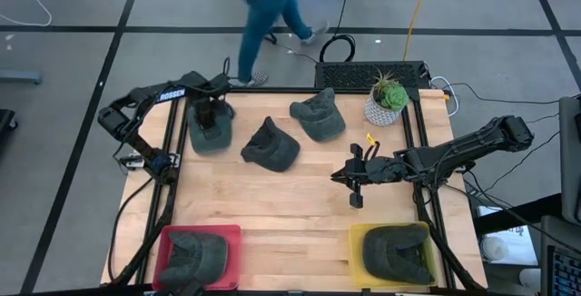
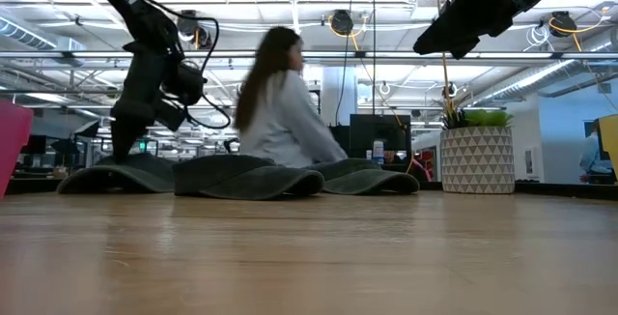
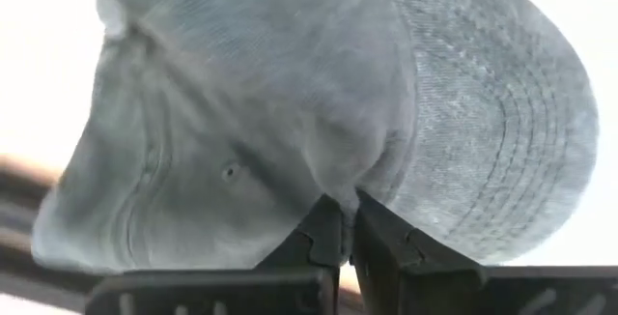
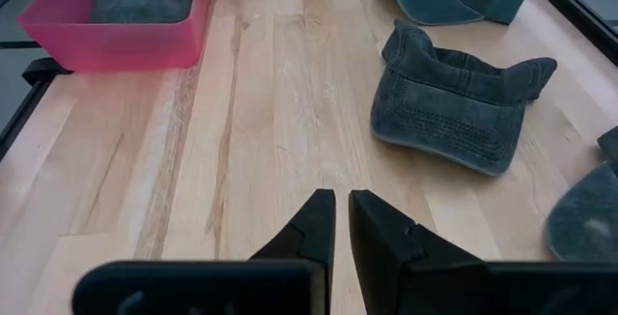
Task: Pick & Place hat
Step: Put the grey cap into the pink bin
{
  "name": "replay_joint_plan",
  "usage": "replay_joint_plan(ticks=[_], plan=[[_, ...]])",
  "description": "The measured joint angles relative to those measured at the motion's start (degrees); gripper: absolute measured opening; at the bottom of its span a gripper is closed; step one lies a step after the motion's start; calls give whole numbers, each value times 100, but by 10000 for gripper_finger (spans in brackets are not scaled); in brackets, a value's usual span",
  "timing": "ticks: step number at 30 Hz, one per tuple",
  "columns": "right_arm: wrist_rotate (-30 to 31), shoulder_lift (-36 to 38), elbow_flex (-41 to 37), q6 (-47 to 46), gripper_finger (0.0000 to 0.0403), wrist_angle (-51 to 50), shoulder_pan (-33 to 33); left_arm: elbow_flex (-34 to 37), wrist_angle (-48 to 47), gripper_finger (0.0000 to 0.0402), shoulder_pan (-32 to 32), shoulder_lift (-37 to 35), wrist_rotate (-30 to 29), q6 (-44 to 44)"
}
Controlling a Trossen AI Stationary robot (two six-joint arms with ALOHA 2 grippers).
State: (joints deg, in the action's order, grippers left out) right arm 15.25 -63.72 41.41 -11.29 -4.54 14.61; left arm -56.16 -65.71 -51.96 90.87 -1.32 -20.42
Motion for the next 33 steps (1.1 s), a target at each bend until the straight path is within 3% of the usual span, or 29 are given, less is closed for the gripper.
replay_joint_plan(ticks=[7, 14, 23, 33], plan=[[-2, 1, 0, 27, 22, 0, 0, -315, -604, 10, 156, -275, 429, 967], [-4, 2, 0, 46, 22, 0, 0, -555, -908, 9, 866, -1127, 1071, 1243], [-9, 2, 0, 182, 22, 2, 0, -827, -1651, 21, 1746, -2035, 1216, 3205], [-11, 4, 2, 1383, 22, 916, -160, -840, -1816, 9, 3413, -3184, 1586, 5895]])
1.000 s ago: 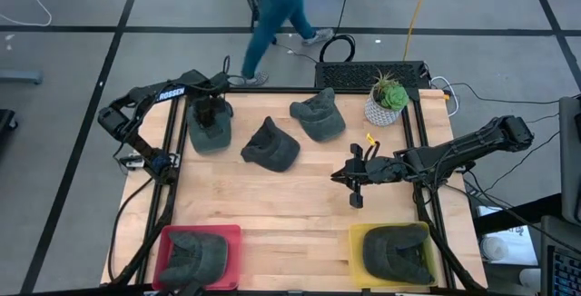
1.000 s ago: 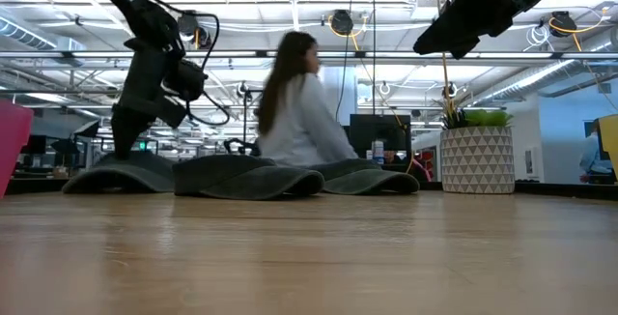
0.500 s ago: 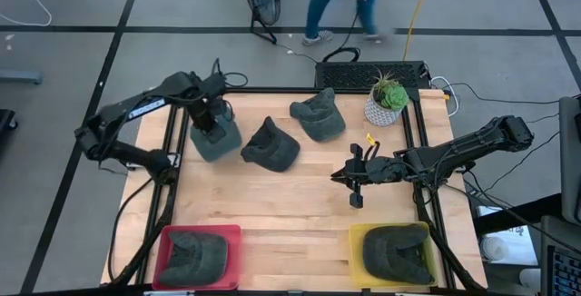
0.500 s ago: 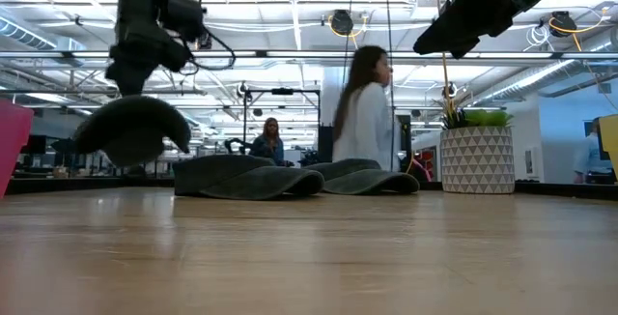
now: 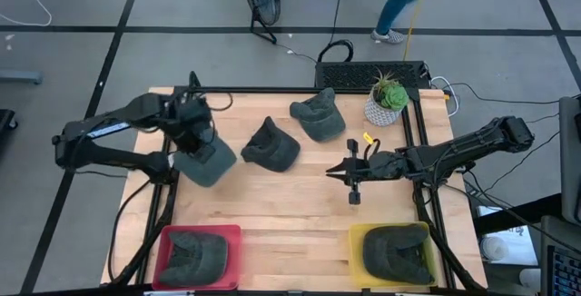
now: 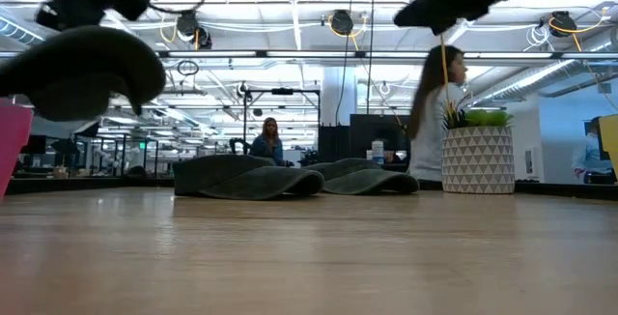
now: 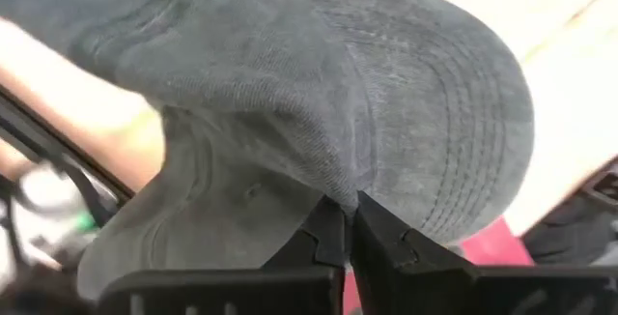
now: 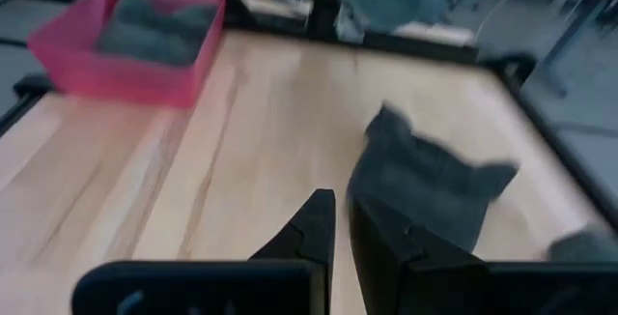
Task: Pick & Place hat
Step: Put the grey cap into the pink bin
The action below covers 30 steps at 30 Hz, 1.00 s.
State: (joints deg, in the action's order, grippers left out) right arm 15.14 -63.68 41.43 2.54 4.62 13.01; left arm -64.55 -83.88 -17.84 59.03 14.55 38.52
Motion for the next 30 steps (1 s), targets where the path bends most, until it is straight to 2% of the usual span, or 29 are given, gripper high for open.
replay_joint_plan(ticks=[7, 17, 21, 30], plan=[[-2, 0, 0, 642, 22, 713, -311, -1, 599, 10, 1510, -343, -2, 2389], [-22, 2, 3, 1068, 22, 1329, -862, -2, 2685, 5, 3619, 261, -456, 4519], [-22, 2, 3, 1081, 22, 1418, -1039, -4, 3009, 9, 4451, 455, -841, 5498], [-35, 2, 3, 1074, 22, 1449, -1193, -9, 3352, 6, 6227, 865, -2144, 7666]])
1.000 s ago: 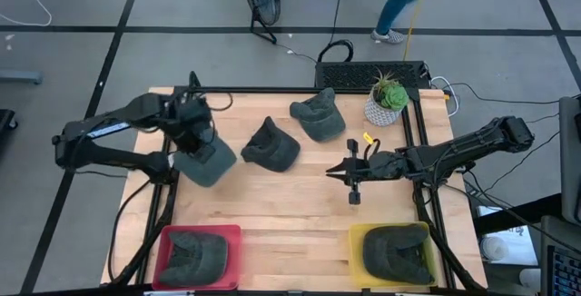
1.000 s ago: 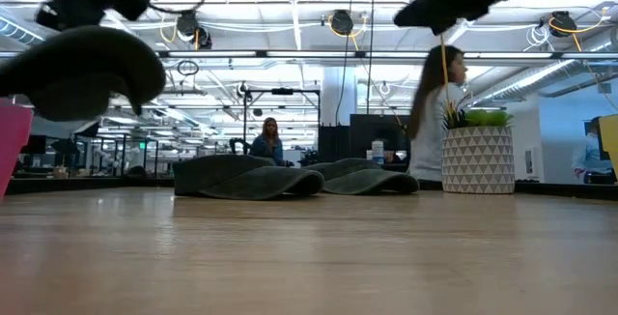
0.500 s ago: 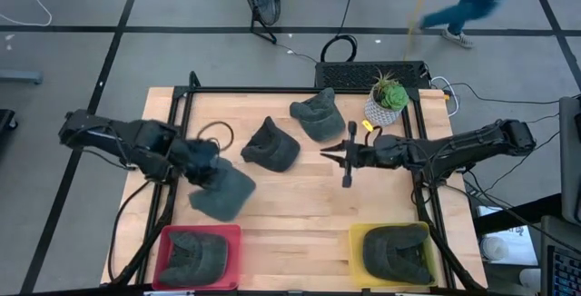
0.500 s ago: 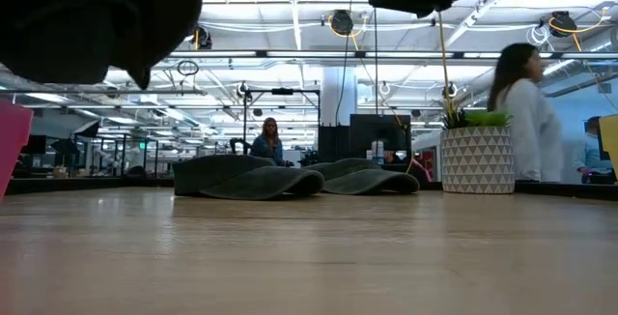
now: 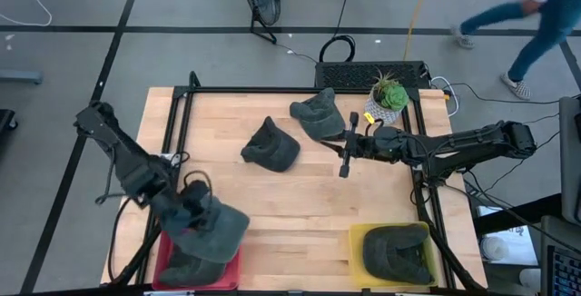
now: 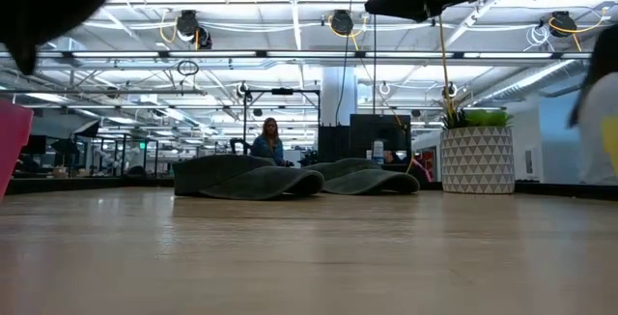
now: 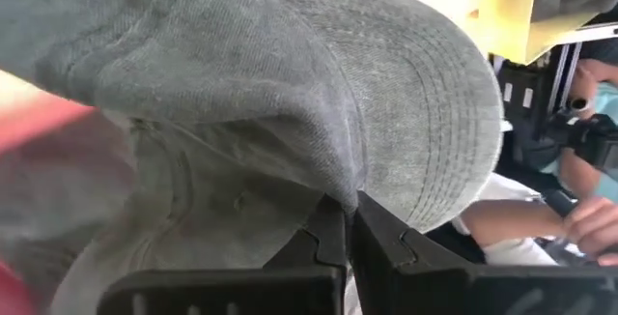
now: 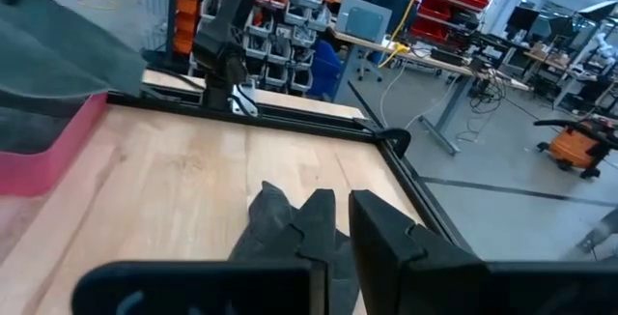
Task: Pick & Place hat
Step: Put the grey cap into the pink bin
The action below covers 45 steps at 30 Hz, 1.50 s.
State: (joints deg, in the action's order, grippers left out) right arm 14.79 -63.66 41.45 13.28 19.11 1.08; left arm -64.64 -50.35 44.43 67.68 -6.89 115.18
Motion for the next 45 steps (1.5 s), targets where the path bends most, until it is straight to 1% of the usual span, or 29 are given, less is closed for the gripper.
replay_joint_plan(ticks=[3, 6, 11, 15, 21, 25, 28, 34, 39, 45], plan=[[-6, 0, 0, 4, 22, 54, 0, -82, 228, 5, 490, 236, -260, 575], [-7, 0, -2, 51, 22, 248, 0, -398, 266, 9, 898, 520, -542, 911], [-9, 0, -1, 92, 22, 392, 0, -1039, -125, 5, 1442, 1110, -928, 1548], [-9, 0, -2, 110, 22, 565, 2, -1276, -320, 11, 1698, 1503, -1144, 1944], [-11, 0, -2, 189, 22, 767, 0, -1287, -488, 7, 1807, 1885, -1769, 2082], [-11, 0, -2, 287, 22, 990, 0, -1287, -767, 17, 1776, 2137, -1655, 2156], [-11, 0, -2, 356, 22, 1115, 0, -1287, -799, 7, 1774, 2296, -1509, 2191], [-13, 0, -2, 429, 22, 1305, -2, -1287, -791, 15, 1825, 2348, -1323, 2281], [-13, 0, -2, 468, 22, 1307, -2, -1287, -789, 6, 1888, 2345, -1235, 2312], [-13, 0, -2, 510, 22, 1303, -4, -1247, -981, 16, 1903, 2378, -1115, 2357]])
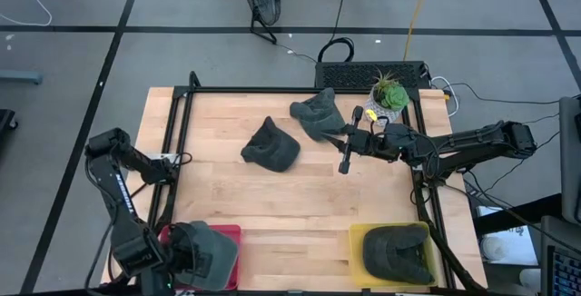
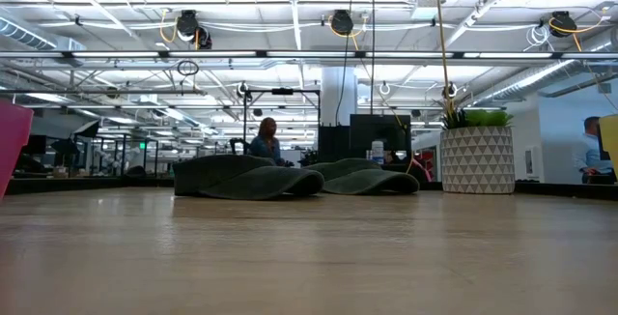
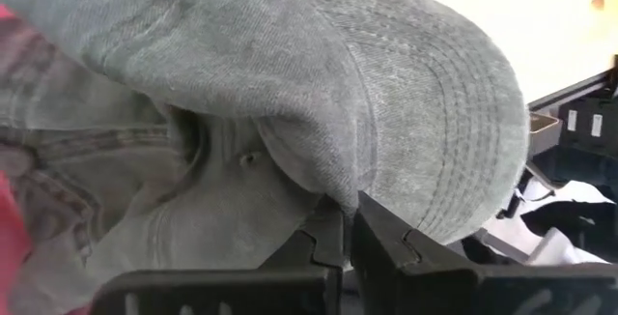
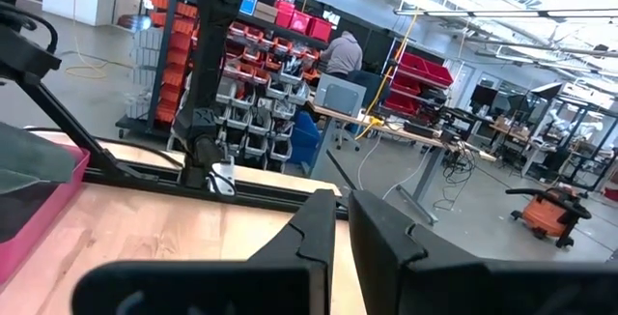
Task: Pick & Place hat
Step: Put the grey cap into the pink bin
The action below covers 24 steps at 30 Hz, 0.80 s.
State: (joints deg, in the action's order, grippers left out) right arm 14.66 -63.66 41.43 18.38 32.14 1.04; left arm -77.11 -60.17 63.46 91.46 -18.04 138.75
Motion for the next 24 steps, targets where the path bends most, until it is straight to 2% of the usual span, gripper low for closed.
replay_joint_plan(ticks=[6, 18, 24], plan=[[0, 0, 0, -108, 22, 10, 1, 277, 22, 8, -33, 0, 22, 0], [0, 0, 0, -287, 22, -26, 4, 305, 108, 74, -377, -153, -84, -549], [-2, 0, -2, -289, 22, -98, 17, 305, -94, 103, -468, -154, 375, -801]])
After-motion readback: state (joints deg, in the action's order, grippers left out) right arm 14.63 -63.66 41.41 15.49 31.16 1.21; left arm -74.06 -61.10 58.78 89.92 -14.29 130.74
